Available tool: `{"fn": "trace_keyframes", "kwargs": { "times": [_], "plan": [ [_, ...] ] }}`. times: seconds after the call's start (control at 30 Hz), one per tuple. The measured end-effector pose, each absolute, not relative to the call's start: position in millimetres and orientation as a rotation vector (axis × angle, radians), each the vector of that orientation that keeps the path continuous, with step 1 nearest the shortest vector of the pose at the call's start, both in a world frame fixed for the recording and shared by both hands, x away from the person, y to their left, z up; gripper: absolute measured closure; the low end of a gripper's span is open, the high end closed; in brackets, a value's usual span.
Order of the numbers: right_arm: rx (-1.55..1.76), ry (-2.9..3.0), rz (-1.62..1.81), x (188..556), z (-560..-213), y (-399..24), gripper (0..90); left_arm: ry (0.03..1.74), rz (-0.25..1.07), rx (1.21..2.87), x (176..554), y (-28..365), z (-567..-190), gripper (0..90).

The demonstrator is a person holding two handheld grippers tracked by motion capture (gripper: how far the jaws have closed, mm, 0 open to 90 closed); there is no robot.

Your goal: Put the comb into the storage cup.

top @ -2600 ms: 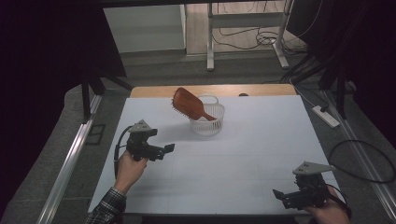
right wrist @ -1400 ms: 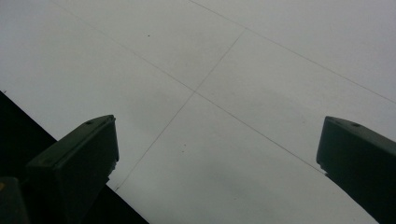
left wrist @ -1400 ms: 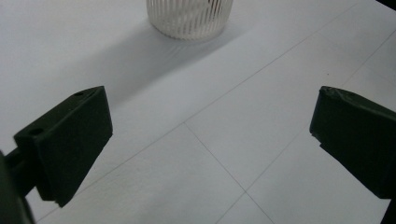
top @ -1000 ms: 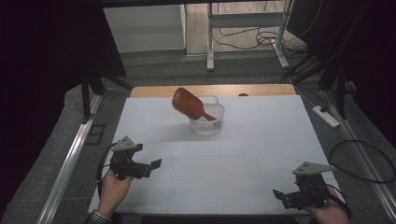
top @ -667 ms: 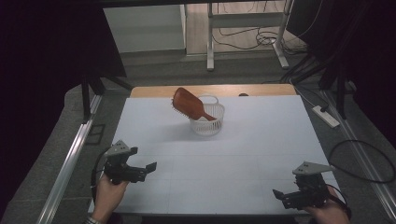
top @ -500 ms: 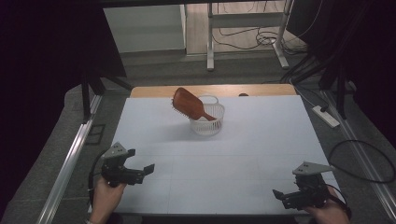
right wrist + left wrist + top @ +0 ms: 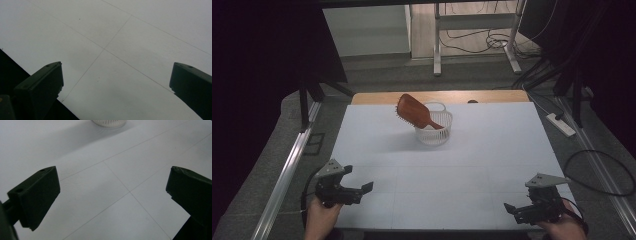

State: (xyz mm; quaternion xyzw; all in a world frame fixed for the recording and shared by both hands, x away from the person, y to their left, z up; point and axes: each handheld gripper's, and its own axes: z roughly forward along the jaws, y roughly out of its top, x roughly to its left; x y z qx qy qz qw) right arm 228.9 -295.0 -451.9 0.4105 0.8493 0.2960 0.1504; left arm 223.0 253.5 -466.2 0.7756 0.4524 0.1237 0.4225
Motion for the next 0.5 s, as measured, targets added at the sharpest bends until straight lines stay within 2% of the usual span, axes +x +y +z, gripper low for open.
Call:
{"fn": "trace_keyframes", "kwargs": {
  "times": [0.5],
  "plan": [
    [1.181,2.436,0.848,229,-452,-295,0.0,1.153,0.319,1.941,210,259,-468,0.1]
  ]
}}
